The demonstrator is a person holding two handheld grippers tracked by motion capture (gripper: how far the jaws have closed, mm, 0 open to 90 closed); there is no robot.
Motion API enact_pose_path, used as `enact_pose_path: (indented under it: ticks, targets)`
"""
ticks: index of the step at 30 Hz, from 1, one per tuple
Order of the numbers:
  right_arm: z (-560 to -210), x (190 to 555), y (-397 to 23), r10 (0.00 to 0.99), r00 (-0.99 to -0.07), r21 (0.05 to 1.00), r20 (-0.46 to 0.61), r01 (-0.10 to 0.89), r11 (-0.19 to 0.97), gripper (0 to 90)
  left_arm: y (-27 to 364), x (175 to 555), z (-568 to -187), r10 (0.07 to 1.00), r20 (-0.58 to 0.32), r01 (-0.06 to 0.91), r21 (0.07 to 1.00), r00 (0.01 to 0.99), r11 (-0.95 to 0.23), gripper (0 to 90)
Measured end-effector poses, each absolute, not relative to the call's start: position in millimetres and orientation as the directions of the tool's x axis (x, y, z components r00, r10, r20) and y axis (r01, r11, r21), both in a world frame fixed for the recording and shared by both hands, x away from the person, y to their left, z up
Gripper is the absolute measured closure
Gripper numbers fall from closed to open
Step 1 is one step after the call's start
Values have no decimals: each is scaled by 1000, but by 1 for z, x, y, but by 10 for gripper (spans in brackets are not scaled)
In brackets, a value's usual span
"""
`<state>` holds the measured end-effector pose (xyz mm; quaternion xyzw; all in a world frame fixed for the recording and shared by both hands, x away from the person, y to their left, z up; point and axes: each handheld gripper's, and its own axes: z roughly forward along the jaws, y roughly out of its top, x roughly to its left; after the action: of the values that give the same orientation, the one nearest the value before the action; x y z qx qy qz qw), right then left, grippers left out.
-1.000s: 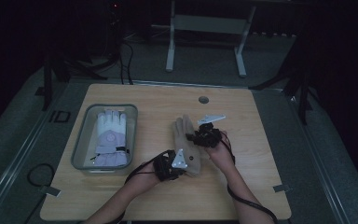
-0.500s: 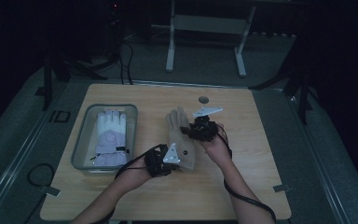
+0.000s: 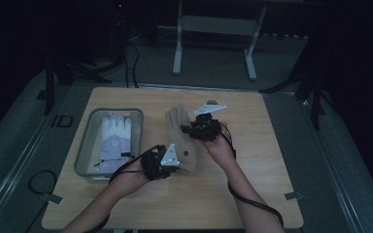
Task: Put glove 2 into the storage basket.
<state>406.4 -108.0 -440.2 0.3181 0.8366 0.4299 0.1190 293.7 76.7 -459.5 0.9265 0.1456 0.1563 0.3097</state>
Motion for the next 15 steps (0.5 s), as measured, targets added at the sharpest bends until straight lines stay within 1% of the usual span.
enact_pose_path:
  ticks: [6, 10, 15]
  targets:
    - [-433, 408, -92, 621, -781, 802, 64, 411, 434, 720, 91, 293, -453, 385, 206, 185, 618, 900, -764, 816]
    - [-432, 409, -80, 612, -787, 801, 80, 416, 431, 720, 103, 290, -452, 400, 211, 197, 616, 892, -762, 816]
    - [-431, 410, -61, 595, -801, 799, 72, 404, 446, 720, 117, 288, -451, 414, 215, 211, 609, 884, -765, 816]
